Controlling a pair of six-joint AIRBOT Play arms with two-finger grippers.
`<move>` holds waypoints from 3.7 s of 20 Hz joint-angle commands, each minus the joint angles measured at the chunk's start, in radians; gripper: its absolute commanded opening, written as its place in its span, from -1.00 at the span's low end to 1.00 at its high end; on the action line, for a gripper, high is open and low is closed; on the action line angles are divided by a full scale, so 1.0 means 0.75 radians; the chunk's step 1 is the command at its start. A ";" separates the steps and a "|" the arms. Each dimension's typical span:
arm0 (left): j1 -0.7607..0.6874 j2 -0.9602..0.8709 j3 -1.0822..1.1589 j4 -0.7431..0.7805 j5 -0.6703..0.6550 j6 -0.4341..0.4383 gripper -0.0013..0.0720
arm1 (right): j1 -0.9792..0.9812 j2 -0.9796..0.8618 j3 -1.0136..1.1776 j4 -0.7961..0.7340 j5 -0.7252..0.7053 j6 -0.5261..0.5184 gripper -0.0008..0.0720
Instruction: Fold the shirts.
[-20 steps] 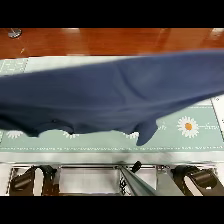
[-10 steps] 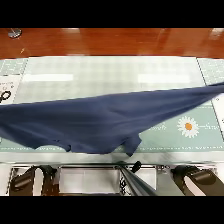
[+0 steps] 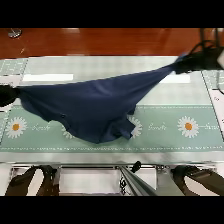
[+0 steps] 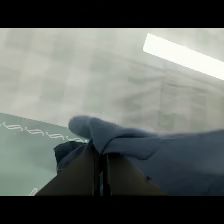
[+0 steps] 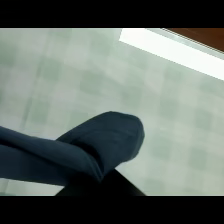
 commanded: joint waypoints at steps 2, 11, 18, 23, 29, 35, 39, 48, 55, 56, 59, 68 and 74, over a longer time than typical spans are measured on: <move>-0.170 -0.360 -0.018 -0.050 0.159 0.035 -0.91 | 0.000 -0.270 -0.001 0.016 -0.174 0.100 -0.88; -0.235 -0.649 0.179 -0.039 -0.111 -0.112 0.21 | 0.001 -0.364 -0.001 0.071 -0.141 0.111 -0.88; -0.226 -0.336 0.112 -0.042 -0.452 -0.162 0.95 | 0.001 -0.331 -0.001 0.182 -0.126 0.110 -0.88; -0.430 -0.134 -0.489 -0.455 -0.315 -0.178 0.93 | 0.001 -0.331 -0.001 0.199 -0.126 0.064 -0.88; -0.745 -0.194 -0.684 -0.639 0.043 -0.225 0.93 | 0.001 -0.331 -0.001 0.200 -0.096 0.045 -0.88; -0.899 -0.430 -0.680 -0.640 0.155 -0.207 0.93 | 0.000 -0.331 -0.001 0.200 -0.079 -0.017 -0.88; -0.925 -0.481 -0.680 -0.720 0.350 -0.201 0.45 | 0.001 -0.331 -0.002 0.201 -0.075 -0.020 -0.88; -0.946 -0.514 -0.649 -0.807 0.687 -0.211 -0.92 | 0.000 -0.331 -0.001 0.199 -0.028 -0.044 -0.88; -0.916 -0.006 -0.183 -0.775 0.582 0.044 -0.92 | 0.000 -0.134 -0.001 0.035 -0.007 -0.063 -0.88; -0.876 0.102 -0.064 -0.722 0.585 0.044 -0.92 | 0.000 -0.038 0.001 -0.018 -0.023 -0.036 -0.88; -0.697 0.322 0.291 -0.462 0.579 -0.079 -0.92 | 0.000 0.303 0.044 -0.102 -0.080 0.029 -0.88; -0.253 0.407 0.990 -0.069 -0.169 -0.291 -0.92 | 0.000 0.937 0.183 -0.160 -0.114 0.132 -0.88; -0.238 0.407 1.068 0.007 -0.277 -0.231 -0.92 | 0.000 0.979 0.205 -0.161 -0.019 0.136 -0.88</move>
